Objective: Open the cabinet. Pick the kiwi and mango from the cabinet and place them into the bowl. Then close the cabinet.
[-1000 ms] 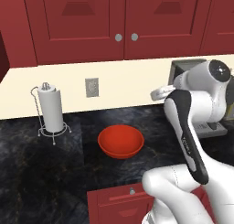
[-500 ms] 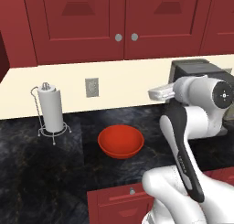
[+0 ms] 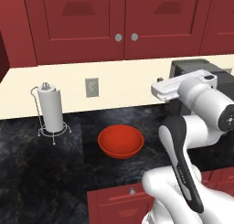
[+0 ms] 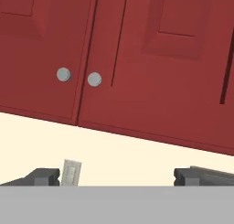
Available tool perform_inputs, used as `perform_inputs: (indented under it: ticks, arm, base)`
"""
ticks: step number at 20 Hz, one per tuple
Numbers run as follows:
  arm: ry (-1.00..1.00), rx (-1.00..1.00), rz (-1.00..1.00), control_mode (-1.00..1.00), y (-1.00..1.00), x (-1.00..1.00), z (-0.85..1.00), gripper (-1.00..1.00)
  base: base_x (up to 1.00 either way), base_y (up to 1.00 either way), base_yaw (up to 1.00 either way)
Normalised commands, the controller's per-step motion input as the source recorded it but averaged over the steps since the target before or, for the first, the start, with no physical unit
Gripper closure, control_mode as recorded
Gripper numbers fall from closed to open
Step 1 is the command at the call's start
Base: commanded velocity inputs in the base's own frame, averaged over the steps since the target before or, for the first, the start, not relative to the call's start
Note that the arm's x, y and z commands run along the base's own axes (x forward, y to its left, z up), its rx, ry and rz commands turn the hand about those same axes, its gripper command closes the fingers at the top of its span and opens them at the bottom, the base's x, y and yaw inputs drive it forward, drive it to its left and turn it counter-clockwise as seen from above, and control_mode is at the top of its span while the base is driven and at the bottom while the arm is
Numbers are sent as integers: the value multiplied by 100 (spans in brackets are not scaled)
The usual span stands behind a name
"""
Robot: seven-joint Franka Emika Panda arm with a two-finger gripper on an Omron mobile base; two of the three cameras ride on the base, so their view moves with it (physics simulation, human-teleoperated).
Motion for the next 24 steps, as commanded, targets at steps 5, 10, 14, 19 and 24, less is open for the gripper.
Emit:
perform_inputs:
  ticks: [5,10,14,19,24]
  arm:
    - [-14,0,0,-100,0,-10,3,-100]
    - [-11,0,0,-100,13,-4,13,-100]
    - [-8,0,0,-100,37,0,24,-100]
    - [0,3,0,-100,38,0,17,-100]
    - [0,5,0,-100,26,5,24,-100]
  base:
    - [0,0,0]
    - [0,0,0]
    - [0,0,0]
    - [0,0,0]
    - [0,0,0]
